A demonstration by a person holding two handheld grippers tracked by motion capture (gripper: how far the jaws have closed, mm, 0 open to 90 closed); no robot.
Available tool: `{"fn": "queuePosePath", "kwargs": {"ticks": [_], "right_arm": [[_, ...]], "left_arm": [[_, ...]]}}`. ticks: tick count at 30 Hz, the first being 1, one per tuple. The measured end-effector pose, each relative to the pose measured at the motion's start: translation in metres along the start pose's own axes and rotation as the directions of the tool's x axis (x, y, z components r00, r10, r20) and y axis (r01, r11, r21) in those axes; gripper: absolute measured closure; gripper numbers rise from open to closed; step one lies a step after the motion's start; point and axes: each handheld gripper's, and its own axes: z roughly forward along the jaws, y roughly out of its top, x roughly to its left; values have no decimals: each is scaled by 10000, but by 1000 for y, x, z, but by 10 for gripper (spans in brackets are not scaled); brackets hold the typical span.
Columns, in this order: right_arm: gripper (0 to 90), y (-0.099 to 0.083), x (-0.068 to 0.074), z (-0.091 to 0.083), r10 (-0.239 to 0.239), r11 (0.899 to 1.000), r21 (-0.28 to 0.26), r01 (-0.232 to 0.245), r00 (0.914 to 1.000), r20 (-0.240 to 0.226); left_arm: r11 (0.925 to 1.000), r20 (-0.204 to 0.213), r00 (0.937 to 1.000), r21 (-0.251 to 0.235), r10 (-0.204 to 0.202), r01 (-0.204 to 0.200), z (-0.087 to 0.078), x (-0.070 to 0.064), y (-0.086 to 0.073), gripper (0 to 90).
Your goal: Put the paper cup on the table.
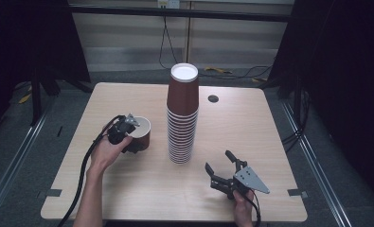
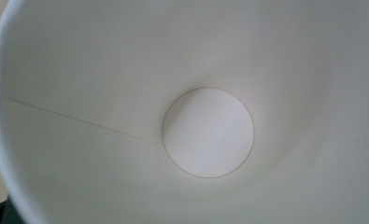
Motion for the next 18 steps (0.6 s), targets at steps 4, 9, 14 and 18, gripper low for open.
{"fn": "queuePosePath", "kwargs": {"ticks": [4,9,14,18], "right_arm": [[139,0,0,0,16,10000,5,-16,10000,-5],[139,0,0,0,16,10000,4,-16,10000,-2],[139,0,0,0,-1,10000,-2,1,10000,-2],[139,0,0,0,2,10000,-10,-2,10000,7]], "left_arm": [[10000,27,10000,42,-85,85,1,-1,-5,157],[9975,335,9984,-521,-464,481,-2,-1,-13,157],[9930,313,9956,-760,-888,909,-6,-2,-21,160],[9835,284,9913,-1244,-1289,1315,-11,-5,-30,158]]}}
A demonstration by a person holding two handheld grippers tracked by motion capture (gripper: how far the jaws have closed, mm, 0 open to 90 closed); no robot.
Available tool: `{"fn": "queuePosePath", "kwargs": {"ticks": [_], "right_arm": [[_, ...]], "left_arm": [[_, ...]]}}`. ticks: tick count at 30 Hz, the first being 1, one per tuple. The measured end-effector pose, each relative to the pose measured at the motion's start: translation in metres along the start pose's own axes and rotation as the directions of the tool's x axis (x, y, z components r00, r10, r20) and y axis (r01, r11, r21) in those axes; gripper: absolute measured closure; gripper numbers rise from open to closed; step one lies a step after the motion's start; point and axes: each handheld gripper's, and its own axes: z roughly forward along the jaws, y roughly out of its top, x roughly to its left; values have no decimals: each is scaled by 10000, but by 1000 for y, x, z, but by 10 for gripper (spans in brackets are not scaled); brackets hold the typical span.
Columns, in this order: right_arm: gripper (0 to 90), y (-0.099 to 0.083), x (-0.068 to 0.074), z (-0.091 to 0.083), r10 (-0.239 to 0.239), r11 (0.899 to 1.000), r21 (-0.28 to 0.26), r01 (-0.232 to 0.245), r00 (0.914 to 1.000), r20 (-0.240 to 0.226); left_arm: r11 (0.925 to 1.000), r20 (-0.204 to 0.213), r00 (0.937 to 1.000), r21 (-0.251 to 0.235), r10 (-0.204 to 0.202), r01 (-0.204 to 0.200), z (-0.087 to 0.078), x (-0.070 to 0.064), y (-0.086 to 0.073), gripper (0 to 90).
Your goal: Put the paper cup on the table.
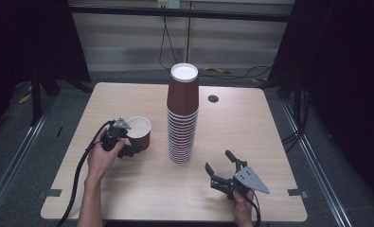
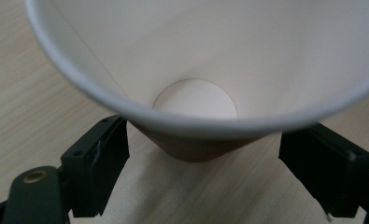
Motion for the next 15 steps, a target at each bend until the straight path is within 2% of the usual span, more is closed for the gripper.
{"fn": "queuePosePath", "kwargs": {"ticks": [4,8,12,15], "right_arm": [[139,0,0,0,2,10000,1,-2,10000,-2],[139,0,0,0,-4,10000,1,4,10000,0],[139,0,0,0,-2,10000,1,2,10000,1],[139,0,0,0,0,10000,1,0,10000,6]], "left_arm": [[9996,-50,10000,-270,27,-29,-6,-5,-6,160],[9969,-157,9999,-786,17,-29,-12,-10,-12,165],[9906,-215,9997,-1367,-114,83,-20,-18,-18,162],[9842,-364,9993,-1764,108,-171,-25,-27,-25,169]]}}
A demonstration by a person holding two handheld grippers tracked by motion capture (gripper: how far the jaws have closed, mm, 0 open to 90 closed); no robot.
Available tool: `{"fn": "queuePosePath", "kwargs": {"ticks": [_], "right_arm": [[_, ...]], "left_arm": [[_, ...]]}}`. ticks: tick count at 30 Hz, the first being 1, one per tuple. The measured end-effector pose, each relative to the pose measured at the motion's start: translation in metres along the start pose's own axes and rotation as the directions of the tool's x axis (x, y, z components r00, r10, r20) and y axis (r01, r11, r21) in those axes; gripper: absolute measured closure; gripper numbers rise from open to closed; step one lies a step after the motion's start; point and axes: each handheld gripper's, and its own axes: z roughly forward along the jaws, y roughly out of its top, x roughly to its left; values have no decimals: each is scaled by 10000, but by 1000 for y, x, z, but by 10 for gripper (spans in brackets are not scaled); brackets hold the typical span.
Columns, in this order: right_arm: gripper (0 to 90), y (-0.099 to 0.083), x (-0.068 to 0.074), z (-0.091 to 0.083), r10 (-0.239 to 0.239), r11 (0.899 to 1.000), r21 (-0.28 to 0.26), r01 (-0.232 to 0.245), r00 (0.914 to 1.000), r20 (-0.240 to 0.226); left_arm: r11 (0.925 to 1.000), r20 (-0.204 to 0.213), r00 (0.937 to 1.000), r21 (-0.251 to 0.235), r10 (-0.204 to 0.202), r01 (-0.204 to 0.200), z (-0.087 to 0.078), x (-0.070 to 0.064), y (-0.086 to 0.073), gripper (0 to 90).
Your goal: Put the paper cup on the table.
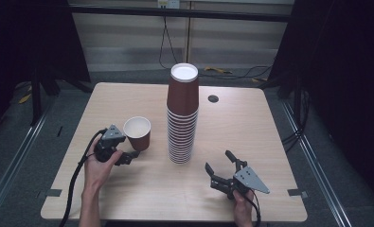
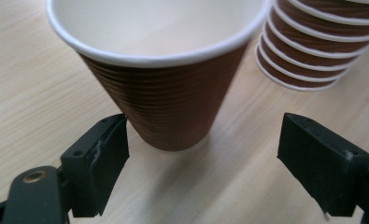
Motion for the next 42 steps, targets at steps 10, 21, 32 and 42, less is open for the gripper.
{"fn": "queuePosePath", "kwargs": {"ticks": [10,21,32,42], "right_arm": [[139,0,0,0,-7,10000,-1,7,10000,11],[139,0,0,-1,20,10000,-8,-20,10000,33],[139,0,0,-1,20,10000,-10,-20,10000,31],[137,0,0,-1,18,10000,-13,-18,10000,35]], "left_arm": [[9850,-131,9997,-1714,-207,181,-16,-23,-15,168],[9294,-194,9981,-3662,-579,468,-20,-52,-29,156],[8882,-381,9987,-4592,-353,139,-10,-85,-37,156],[8876,-19,10000,-4606,-9,0,7,-109,-47,157]]}}
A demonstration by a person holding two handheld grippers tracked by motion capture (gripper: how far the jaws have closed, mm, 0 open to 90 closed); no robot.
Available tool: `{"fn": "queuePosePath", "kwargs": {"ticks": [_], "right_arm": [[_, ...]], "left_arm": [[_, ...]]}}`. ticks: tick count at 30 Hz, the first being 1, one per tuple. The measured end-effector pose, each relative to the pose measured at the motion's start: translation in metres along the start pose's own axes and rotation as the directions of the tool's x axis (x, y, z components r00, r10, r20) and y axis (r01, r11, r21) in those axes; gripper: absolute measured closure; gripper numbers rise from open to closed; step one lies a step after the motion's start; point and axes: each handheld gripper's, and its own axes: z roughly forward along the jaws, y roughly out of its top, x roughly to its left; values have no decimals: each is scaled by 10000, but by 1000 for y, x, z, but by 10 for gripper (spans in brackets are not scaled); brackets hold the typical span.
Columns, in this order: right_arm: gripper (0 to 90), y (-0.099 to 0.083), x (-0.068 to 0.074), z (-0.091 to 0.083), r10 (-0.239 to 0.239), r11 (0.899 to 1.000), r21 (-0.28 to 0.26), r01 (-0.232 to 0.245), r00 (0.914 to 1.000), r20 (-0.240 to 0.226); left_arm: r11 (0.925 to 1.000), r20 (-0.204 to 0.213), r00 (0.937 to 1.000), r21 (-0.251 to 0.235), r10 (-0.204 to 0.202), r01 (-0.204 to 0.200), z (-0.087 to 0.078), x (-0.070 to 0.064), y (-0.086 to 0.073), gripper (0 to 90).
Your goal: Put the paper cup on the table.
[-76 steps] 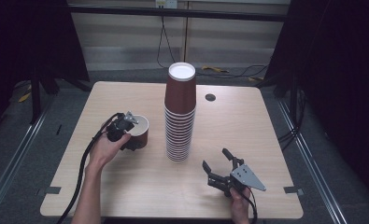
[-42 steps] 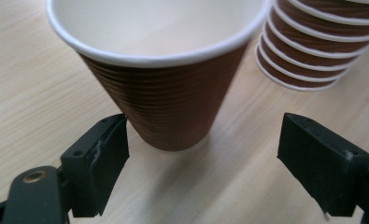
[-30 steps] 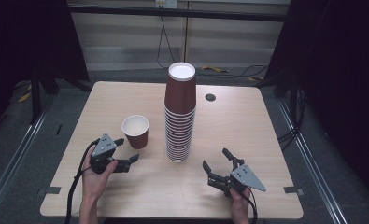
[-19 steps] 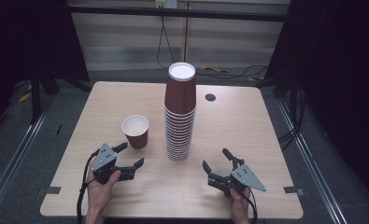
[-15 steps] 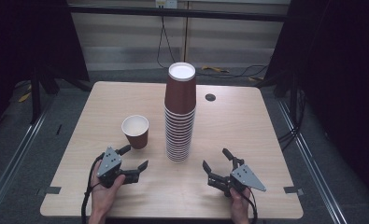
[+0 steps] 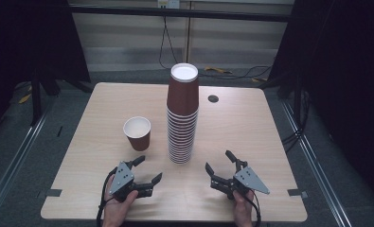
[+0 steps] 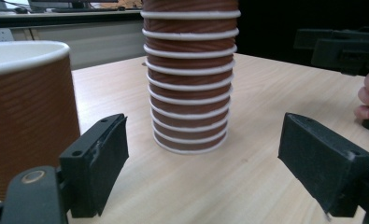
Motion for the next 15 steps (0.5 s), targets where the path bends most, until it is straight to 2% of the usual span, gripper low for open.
{"fn": "queuePosePath", "kwargs": {"ticks": [1,3,4,7,10,11,15], "right_arm": [[137,0,0,0,-1,10000,1,1,10000,0],[137,0,0,0,1,10000,2,-1,10000,-1],[136,0,0,0,1,10000,-1,-1,10000,-2],[136,0,0,0,-8,10000,-6,8,10000,1],[136,0,0,0,-12,10000,-5,12,10000,22],[136,0,0,0,7,10000,5,-7,10000,24],[136,0,0,0,-2,10000,3,2,10000,31]], "left_arm": [[9999,-79,10000,-126,-57,56,-1,-3,-1,157],[9996,89,9999,-284,-61,63,-2,-4,-1,156],[9994,136,9999,-339,20,-15,-2,-4,-1,156],[9971,341,9993,-746,-143,168,-7,0,-4,156],[9848,235,9993,-1707,-287,323,-15,0,-9,156],[9824,158,9997,-1856,-162,189,-16,0,-10,156],[9834,-123,9994,-1793,-314,287,-16,-2,-9,156]]}}
